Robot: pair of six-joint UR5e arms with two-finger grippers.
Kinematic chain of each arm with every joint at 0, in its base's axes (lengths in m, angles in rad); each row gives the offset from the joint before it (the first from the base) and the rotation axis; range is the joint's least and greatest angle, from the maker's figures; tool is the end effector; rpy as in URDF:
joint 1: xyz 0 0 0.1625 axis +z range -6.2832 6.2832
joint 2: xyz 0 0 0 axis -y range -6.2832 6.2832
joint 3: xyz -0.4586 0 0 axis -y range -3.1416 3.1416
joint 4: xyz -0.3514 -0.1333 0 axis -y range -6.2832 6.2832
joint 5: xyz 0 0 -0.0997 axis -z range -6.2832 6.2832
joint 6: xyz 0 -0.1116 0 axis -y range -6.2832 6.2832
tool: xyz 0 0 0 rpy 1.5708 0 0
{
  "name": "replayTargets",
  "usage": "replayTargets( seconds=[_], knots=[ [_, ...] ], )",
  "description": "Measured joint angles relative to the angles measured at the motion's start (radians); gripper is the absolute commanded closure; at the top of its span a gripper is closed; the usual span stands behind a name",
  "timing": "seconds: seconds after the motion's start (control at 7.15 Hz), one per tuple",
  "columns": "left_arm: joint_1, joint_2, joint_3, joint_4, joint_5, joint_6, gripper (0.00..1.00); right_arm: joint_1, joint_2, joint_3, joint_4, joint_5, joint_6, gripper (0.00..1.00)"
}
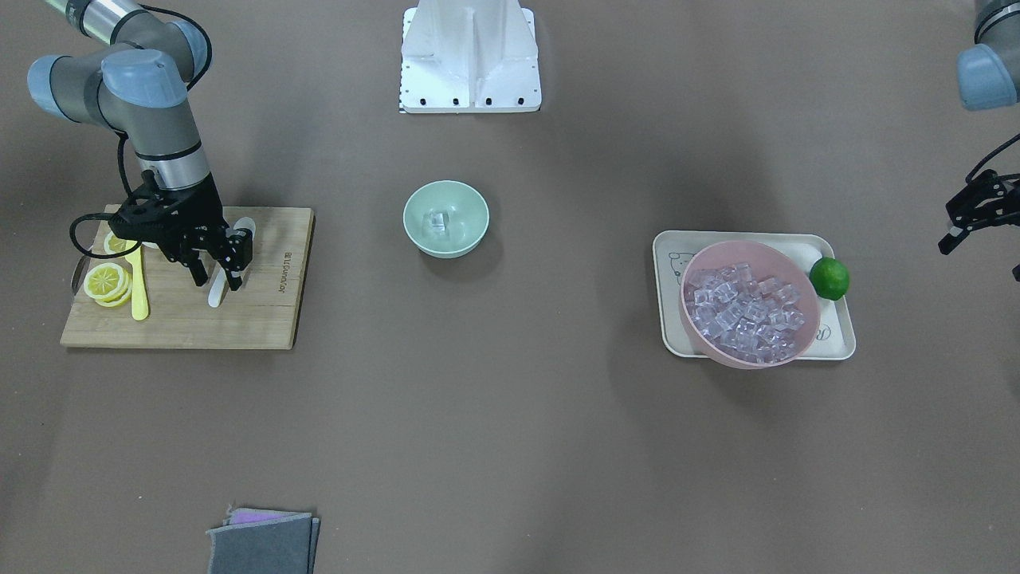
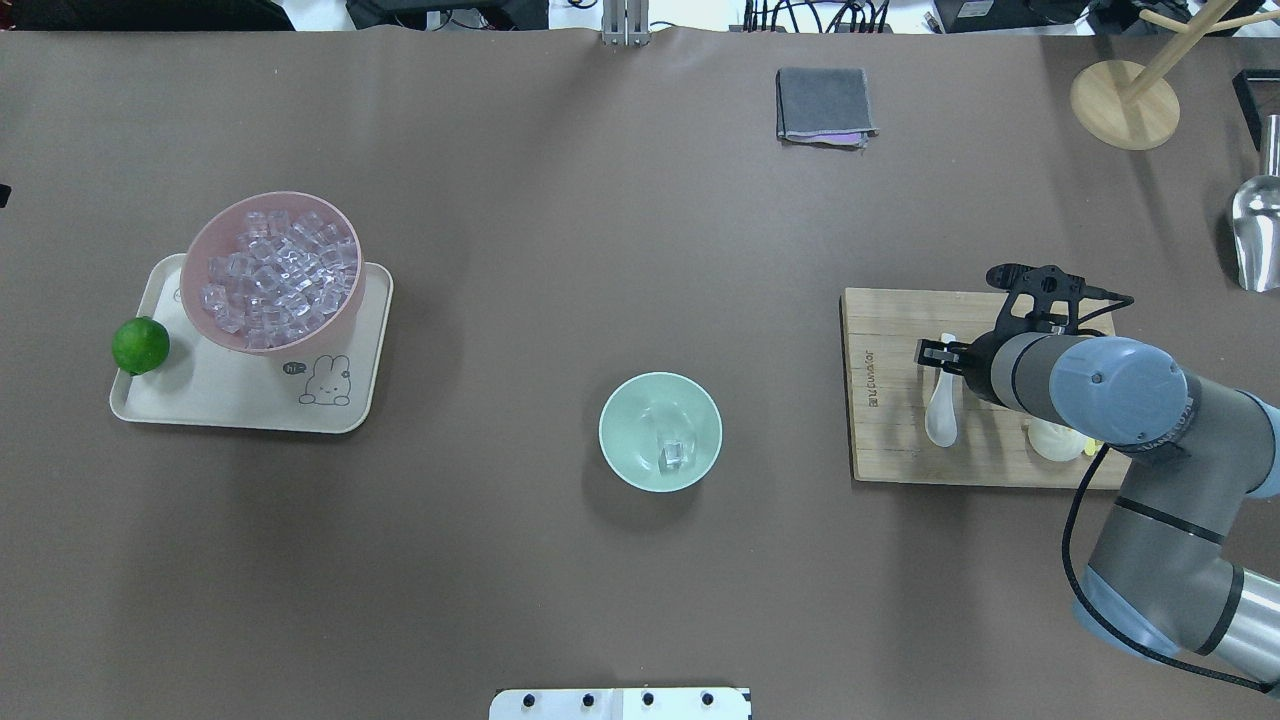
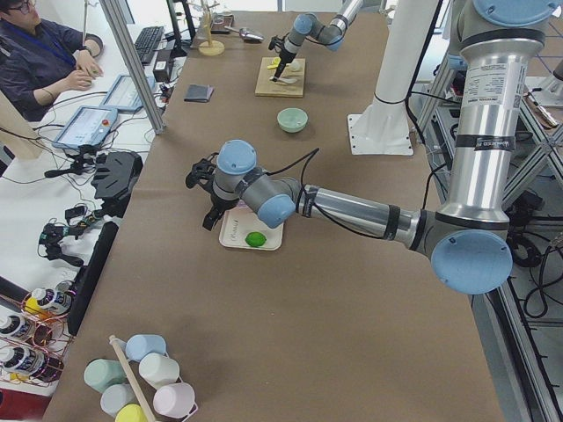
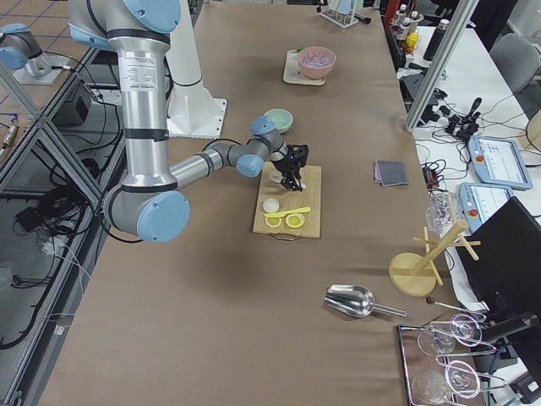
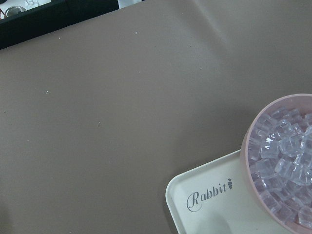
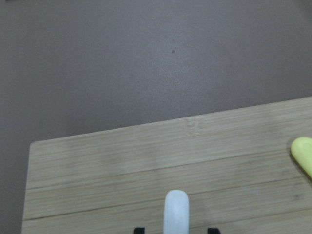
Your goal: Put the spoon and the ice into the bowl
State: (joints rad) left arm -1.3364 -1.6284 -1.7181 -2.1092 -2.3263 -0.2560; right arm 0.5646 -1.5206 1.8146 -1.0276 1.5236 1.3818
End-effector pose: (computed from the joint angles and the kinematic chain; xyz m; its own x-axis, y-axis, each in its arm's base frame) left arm 0.0606 -0.4984 0.5412 0.6240 0.4188 -0.6597 -0.0134 0.8498 0.5269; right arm -0.3558 -0.3894 0.5193 0.6615 0.1969 0.7236 -0.4478 0.8777 0.1706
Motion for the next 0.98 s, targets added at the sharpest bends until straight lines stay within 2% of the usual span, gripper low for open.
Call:
replayTargets(
  seconds=[0.14,0.7,0.84,0.98],
  knots=[
    [0.000,0.000,0.000,0.000,0.000,-0.002,0.03,-0.007,-0.001,0.002,0.000,-0.003,0.006,1.00],
    [0.001,-0.002,0.002,-0.002,0.001,-0.006,0.03,-0.018,0.007,0.039,-0.015,0.000,0.011,1.00],
    [0.001,-0.002,0.003,-0.003,0.001,-0.007,0.03,-0.019,0.016,0.085,-0.062,0.004,0.037,1.00],
    [0.001,-0.002,0.004,-0.004,0.001,-0.008,0.03,-0.022,0.053,0.138,-0.163,0.008,0.103,1.00]
  ],
)
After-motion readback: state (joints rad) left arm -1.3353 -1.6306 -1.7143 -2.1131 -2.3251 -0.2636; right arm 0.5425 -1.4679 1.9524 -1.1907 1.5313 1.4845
